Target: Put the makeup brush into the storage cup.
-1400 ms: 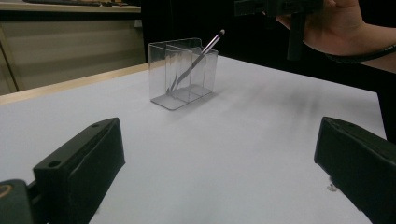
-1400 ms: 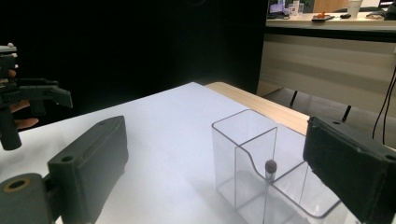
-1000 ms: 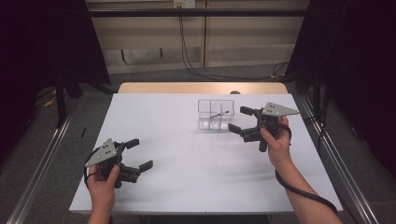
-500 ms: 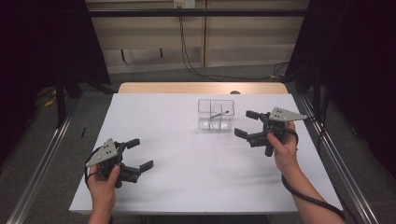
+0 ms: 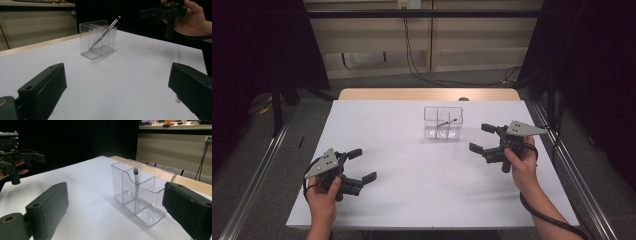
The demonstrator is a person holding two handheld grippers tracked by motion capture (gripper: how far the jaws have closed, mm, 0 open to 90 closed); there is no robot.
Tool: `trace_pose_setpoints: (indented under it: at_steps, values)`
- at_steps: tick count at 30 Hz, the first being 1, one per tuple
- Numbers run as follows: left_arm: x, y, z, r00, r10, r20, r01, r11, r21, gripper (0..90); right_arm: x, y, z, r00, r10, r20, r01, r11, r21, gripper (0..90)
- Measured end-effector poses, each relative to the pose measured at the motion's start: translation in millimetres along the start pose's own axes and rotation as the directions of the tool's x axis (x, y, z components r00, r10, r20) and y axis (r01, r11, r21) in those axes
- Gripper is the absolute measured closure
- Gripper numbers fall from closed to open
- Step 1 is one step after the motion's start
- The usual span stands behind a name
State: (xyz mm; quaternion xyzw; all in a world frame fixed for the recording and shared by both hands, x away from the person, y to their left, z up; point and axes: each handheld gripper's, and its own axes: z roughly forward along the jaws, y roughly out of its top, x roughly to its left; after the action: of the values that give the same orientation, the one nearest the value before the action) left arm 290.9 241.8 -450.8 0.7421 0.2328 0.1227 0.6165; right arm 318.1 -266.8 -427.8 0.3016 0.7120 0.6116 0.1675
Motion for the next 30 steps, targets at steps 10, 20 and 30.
trace_pose_setpoints:
  at_steps: [10, 20, 30]
  values:
    - [0.0, 0.0, 0.4, 1.0, -0.001, 0.001, 0.001, 1.0, -0.001, 1.5, 1.4, -4.1, -11.3, 1.0, -0.007, 0.007, 0.007, 1.0, -0.001, 6.2]
    - [0.1, 0.0, 0.6, 1.0, -0.001, -0.001, 0.001, 1.0, 0.0, 1.5, 2.7, -8.6, -22.9, 0.9998, -0.011, 0.016, 0.011, 1.0, 0.005, 6.2]
    - [0.3, 0.0, 1.0, 1.0, -0.004, -0.003, 0.004, 1.0, 0.002, 1.5, 3.2, -17.5, -32.5, 0.9996, -0.009, 0.028, 0.009, 1.0, 0.016, 6.2]
